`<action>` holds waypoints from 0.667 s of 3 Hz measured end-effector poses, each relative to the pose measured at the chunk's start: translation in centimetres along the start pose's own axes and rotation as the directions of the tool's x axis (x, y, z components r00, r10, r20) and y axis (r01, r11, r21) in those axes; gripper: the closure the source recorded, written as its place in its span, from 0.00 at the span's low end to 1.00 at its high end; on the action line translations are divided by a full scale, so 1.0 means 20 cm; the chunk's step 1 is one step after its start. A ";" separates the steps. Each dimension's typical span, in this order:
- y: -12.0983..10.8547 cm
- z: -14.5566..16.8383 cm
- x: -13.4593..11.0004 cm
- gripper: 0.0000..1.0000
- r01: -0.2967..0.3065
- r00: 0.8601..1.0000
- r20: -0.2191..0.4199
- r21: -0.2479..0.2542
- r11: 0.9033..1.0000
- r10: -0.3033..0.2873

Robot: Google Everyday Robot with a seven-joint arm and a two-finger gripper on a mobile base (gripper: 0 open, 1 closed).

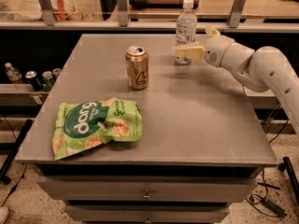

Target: Place blue plastic bottle upright

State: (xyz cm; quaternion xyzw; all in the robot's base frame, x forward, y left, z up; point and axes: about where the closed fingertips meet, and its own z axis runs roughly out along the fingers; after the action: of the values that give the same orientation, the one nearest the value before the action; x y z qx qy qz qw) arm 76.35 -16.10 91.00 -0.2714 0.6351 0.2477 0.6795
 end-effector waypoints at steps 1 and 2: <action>0.00 0.00 0.00 0.00 0.001 1.000 0.001 0.000 1.000 -0.001; -0.01 -0.04 -0.03 0.00 0.014 1.000 -0.009 -0.001 1.000 -0.014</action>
Offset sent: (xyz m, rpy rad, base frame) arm -0.0089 -0.0230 0.0106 -0.0391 -0.0046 -0.0097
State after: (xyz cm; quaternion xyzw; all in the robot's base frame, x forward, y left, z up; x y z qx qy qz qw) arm 75.98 -16.80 91.50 -0.2773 0.6362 0.2423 0.6780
